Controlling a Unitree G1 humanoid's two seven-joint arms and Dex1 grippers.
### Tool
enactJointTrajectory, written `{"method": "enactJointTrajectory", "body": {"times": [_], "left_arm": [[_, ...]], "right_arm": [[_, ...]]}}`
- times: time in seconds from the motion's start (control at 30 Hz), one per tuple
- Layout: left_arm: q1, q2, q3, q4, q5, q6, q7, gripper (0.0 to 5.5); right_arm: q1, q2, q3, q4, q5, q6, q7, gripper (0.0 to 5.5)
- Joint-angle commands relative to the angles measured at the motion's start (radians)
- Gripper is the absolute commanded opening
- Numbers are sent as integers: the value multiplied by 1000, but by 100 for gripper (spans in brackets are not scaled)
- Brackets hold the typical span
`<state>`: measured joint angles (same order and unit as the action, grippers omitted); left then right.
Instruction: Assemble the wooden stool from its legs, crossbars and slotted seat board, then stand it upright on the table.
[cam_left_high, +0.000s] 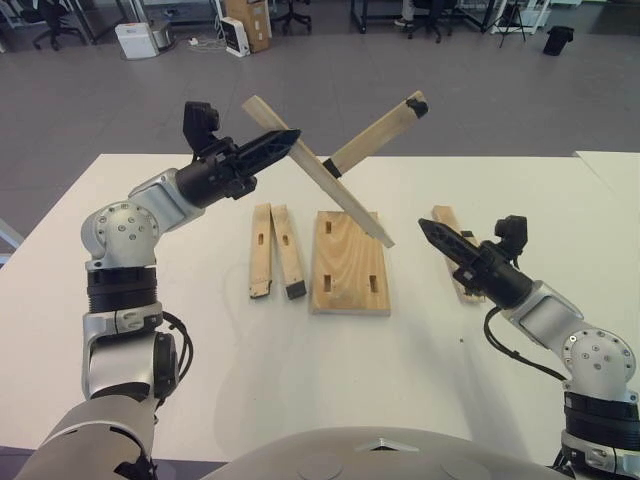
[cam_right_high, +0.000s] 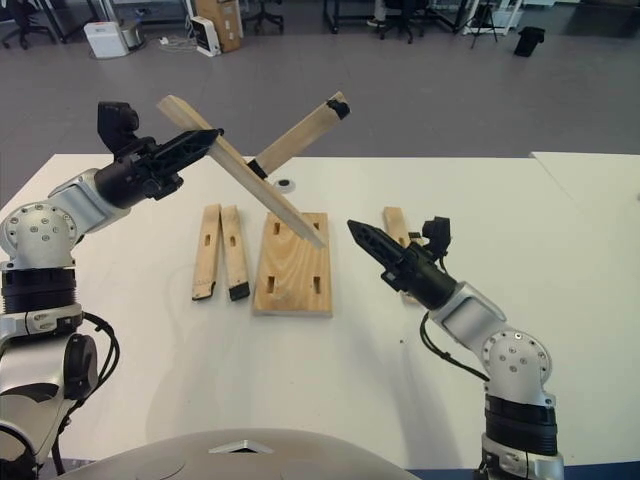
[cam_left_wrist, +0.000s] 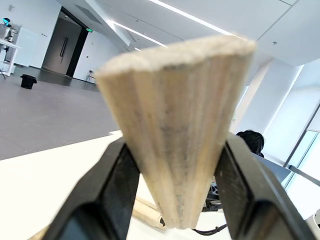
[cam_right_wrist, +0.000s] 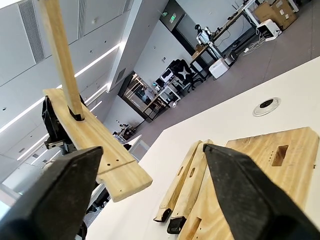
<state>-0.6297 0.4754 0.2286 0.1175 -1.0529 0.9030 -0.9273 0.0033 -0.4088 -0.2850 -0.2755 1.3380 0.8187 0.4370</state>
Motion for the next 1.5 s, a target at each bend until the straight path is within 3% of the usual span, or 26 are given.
{"method": "enactJointTrajectory", "body": {"times": [0.03,0.17,0.27,0.43,0.83,1.1,1.5], "left_arm": [[-20,-6,-4,2,42,-36,-1,205],[35,92,-103,-32,170,-111,-154,205],[74,174,-171,-6,330,-323,-344,205],[134,196,-241,67,467,-539,-528,205],[87,136,-297,178,562,-702,-565,205],[46,161,-391,181,615,-658,-617,205],[70,168,-549,128,763,-602,-486,205]], "right_arm": [[-10,7,-22,45,-60,-33,-30,409],[-6,-4,-27,52,-107,-49,-22,409],[6,-7,-33,39,-116,-49,-4,409],[-2,-17,-39,39,-130,-38,19,409],[-18,-20,-25,34,-151,-36,34,409],[69,11,-11,117,-271,-75,65,409],[97,86,-25,98,-320,-107,27,409]]}}
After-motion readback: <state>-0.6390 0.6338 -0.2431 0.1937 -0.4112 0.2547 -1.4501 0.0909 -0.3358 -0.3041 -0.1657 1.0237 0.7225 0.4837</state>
